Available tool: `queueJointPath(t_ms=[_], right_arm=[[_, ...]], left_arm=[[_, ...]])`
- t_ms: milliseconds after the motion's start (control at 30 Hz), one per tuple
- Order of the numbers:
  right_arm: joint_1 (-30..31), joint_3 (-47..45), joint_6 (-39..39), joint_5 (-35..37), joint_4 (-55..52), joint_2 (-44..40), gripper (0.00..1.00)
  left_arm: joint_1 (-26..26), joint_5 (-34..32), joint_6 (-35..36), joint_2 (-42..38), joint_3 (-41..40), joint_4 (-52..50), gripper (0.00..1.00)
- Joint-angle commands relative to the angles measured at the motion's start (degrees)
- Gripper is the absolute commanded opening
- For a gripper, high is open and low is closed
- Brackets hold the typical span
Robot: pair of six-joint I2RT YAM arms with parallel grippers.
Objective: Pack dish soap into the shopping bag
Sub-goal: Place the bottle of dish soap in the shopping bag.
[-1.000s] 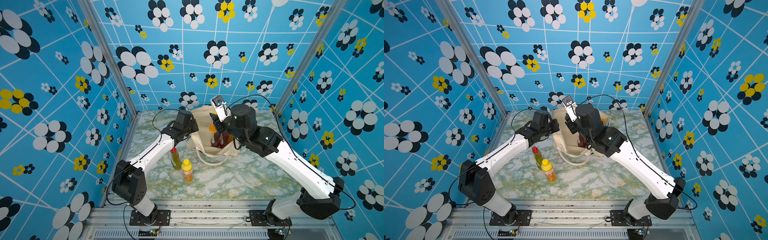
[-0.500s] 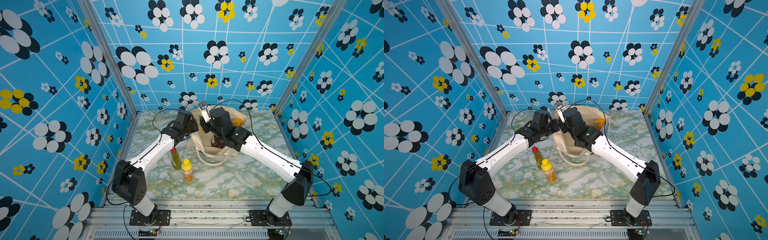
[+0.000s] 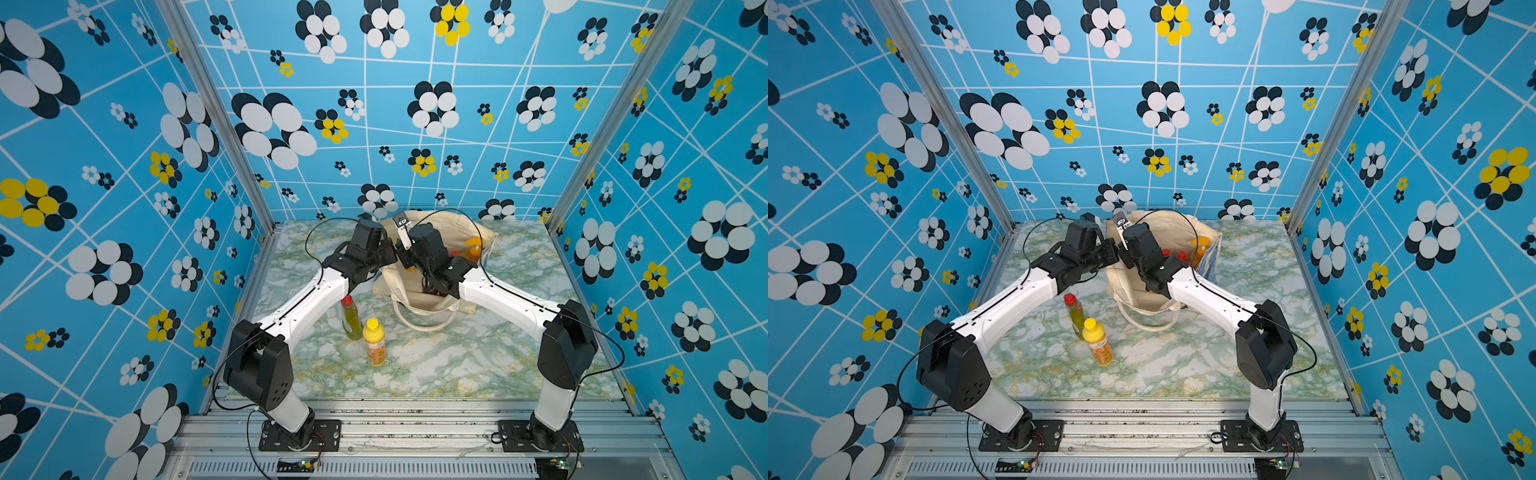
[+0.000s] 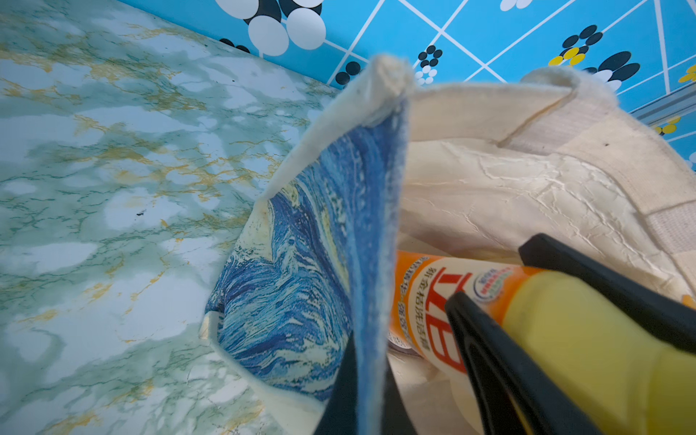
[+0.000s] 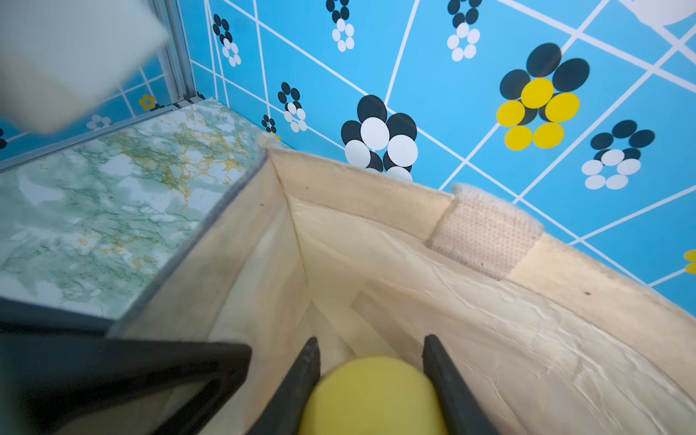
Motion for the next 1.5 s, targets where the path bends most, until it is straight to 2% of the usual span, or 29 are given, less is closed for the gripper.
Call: queueJointPath(t_ms=[0,267,1167,1333,1467], right_arm=[[-1.1,-0.4,1.7,0.8,8.0,-0.4,0.06],[-2.8,-2.7,3.8,-0.3,9.5,0.9,0.06],[-6.2,-1.7,8.9,-1.7,7.4,7.0,0.08],[-6.2,0.0,9.4,-2.2,5.9,7.0,0.22],[-6.2,1.2,9.4,-2.6,4.8,7.0,0.43]], left_arm=[[-0.5,1.1,0.4,-1.2,0.2,-0.9,0.0],[-0.5,0.6,0.6,-1.1,0.5,-1.7,0.0],[-0.4,0.0,1.0,-1.1,1.3,-3.0,0.0],[-0.4,-0.2,1.1,-1.1,1.4,-3.2,0.0],[-0.4,-0.2,1.2,-1.1,1.4,-3.2,0.0]])
